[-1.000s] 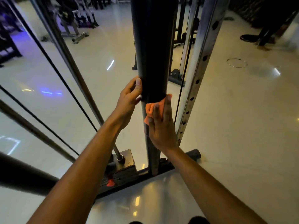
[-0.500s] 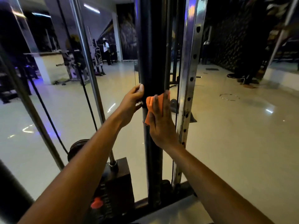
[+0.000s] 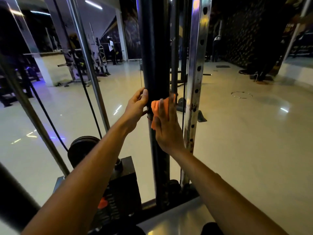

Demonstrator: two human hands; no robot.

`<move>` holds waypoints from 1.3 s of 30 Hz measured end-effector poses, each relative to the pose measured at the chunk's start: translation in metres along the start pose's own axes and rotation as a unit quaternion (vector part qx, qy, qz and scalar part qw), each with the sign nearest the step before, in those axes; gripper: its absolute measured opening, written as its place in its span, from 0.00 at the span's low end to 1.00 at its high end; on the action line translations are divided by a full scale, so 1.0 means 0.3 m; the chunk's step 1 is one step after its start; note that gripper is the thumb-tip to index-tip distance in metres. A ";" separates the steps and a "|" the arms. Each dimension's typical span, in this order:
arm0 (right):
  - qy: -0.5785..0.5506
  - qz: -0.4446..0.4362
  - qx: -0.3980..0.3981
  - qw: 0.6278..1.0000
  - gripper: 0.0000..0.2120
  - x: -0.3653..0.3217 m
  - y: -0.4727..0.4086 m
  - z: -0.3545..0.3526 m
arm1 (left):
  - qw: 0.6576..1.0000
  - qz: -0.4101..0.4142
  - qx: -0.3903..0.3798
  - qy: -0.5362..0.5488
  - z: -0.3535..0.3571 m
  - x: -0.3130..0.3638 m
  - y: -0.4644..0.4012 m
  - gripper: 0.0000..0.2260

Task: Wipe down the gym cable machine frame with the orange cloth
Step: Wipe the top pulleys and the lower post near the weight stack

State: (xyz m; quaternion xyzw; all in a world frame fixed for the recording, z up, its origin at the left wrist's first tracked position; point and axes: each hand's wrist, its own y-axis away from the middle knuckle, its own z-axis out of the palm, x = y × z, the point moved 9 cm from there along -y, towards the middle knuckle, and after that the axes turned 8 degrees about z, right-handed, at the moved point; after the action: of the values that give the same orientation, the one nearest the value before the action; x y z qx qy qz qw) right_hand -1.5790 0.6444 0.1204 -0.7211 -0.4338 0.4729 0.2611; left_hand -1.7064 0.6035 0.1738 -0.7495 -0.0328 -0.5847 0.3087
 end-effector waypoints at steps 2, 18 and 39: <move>0.016 -0.002 -0.042 0.999 0.41 0.071 0.163 0.066 | 1.000 -0.005 0.000 0.004 0.011 -0.009 0.006 0.18; 0.009 0.027 -0.045 0.999 0.38 0.199 0.352 0.205 | 0.999 -0.012 0.023 0.044 0.037 -0.291 0.104 0.23; -0.041 0.022 -0.082 0.996 0.42 0.343 0.506 0.279 | 0.999 -0.008 0.033 -0.001 0.090 -0.477 0.225 0.23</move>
State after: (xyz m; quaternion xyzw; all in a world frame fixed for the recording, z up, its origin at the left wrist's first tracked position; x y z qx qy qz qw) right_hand -1.5794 0.6574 -0.0807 -0.7296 -0.4653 0.4704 0.1730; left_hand -1.7004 0.6071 0.0134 -0.7392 -0.0582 -0.5848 0.3290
